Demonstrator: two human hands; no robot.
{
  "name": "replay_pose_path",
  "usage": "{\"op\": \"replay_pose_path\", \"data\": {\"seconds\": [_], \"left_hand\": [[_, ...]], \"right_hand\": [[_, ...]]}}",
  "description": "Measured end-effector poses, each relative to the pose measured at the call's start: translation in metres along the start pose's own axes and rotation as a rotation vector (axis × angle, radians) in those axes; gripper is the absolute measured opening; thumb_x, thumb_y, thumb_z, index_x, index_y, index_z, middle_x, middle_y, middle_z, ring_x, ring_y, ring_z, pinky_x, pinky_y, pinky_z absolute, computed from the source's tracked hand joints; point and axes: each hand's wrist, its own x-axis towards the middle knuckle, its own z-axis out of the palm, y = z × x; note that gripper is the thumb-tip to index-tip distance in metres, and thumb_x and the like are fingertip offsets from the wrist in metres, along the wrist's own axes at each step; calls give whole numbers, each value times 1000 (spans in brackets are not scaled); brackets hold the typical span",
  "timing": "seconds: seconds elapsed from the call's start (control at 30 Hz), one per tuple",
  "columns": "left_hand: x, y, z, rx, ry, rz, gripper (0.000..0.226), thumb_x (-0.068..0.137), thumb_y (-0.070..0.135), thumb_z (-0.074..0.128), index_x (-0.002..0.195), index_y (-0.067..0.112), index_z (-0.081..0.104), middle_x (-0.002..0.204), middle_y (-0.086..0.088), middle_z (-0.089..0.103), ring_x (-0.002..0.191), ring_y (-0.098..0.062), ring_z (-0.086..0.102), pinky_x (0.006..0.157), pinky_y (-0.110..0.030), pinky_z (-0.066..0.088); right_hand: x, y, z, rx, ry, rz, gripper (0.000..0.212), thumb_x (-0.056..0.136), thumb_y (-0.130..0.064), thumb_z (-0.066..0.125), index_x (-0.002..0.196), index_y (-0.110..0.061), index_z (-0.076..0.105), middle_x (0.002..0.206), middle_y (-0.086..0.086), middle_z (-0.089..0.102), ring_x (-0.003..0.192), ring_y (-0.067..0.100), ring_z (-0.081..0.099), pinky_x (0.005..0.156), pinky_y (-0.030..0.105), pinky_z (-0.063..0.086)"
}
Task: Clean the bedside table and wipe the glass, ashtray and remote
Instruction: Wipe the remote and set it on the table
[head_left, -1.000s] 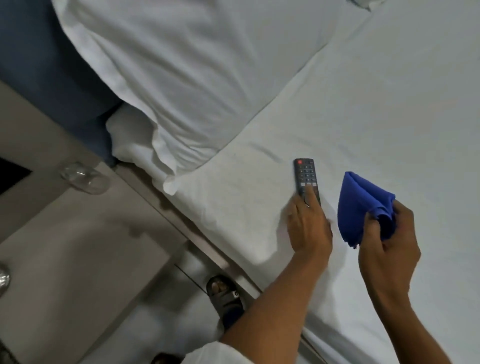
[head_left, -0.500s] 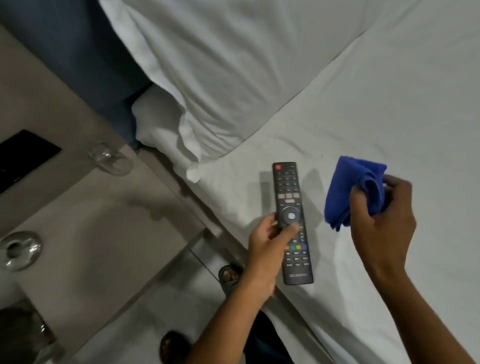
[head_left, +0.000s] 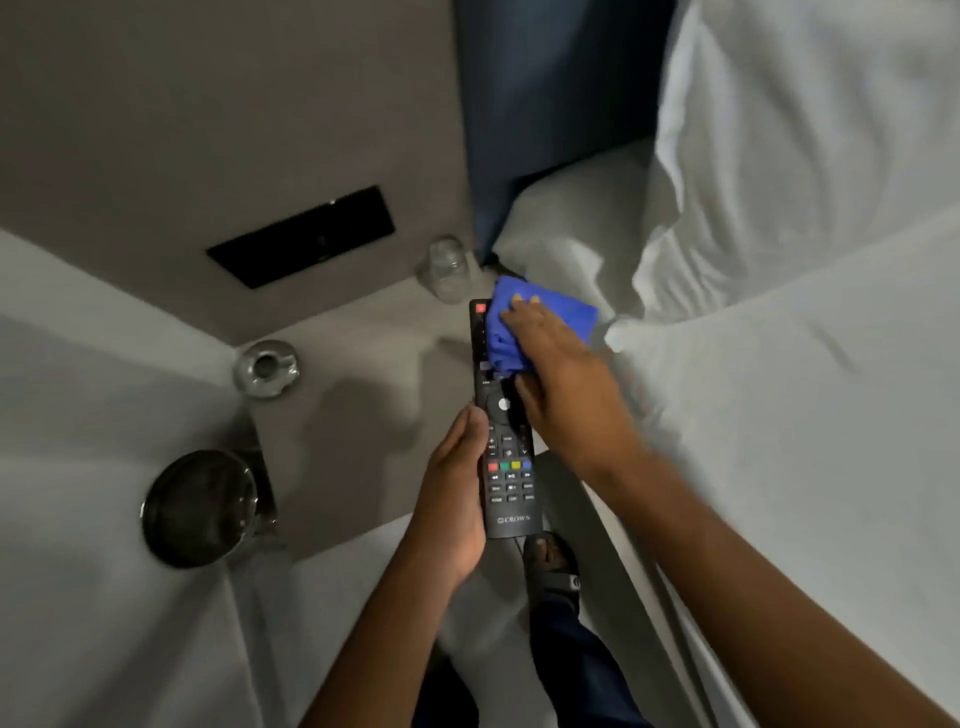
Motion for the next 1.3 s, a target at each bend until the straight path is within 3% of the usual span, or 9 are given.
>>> {"op": "replay_pose_path", "data": {"seconds": [0.17,0.33,0.57,0.67,0.8,0.87,1.0,1.17,1.3], "left_hand": [[-14,17,-32,-197,111,30,34,103,24,40,129,19,61,116,-5,72,102,-19,70,85,-36,57],[-16,37,-65,-523,202,-119,46,102,42,38,125,6,56,102,-12,66,83,-21,73,64,-27,62],[-9,47,-96,-356,358,-28,47,101,41,41,121,1,58,103,-16,64,89,-25,64,89,-41,51],[-4,53,-108,-246,452,90,33,103,32,41,113,7,59,95,-18,65,78,-28,64,82,-45,51],[-7,58,-119,149,560,183,26,99,41,49,107,20,62,90,-10,67,74,-26,65,78,-50,56],[-11,59,-124,391,511,222,47,88,54,62,127,31,54,96,1,70,76,-15,68,65,-40,59],[-19,59,-117,395,329,148,43,80,38,76,119,23,64,83,6,73,67,-9,69,53,-25,54],[-31,58,-106,-75,26,-57,54,83,34,70,130,9,59,131,-11,66,124,-25,61,107,-39,42],[-39,50,-102,-300,-161,-74,47,84,26,72,126,6,64,135,-16,62,129,-28,57,114,-43,35]], "right_hand": [[-22,-43,39,27,-165,-111,50,88,-2,55,138,-6,52,147,13,46,138,25,41,113,33,30],[-54,-71,65,108,-148,-191,44,82,4,63,125,-3,63,134,14,60,129,29,52,109,41,39],[-91,-79,80,106,-148,-193,52,72,3,65,122,-12,66,127,4,66,120,18,59,104,33,42],[-103,-74,77,71,-166,-184,47,72,-4,70,117,-17,66,111,-1,72,97,14,67,84,32,56],[-105,-65,60,237,-98,90,31,83,-24,54,109,-35,64,84,-17,68,67,2,61,62,13,45],[-93,-64,53,376,40,175,30,85,-26,49,109,-37,64,77,-21,65,54,1,57,50,7,39],[-47,-70,45,472,233,160,29,94,-19,51,113,-38,61,78,-16,63,55,10,53,48,22,46],[0,-83,44,532,306,77,27,96,-18,53,121,-29,57,90,-12,61,73,9,58,62,17,50],[9,-93,55,401,213,-16,35,92,-10,54,125,-23,56,86,-19,60,71,0,57,64,10,43]]}}
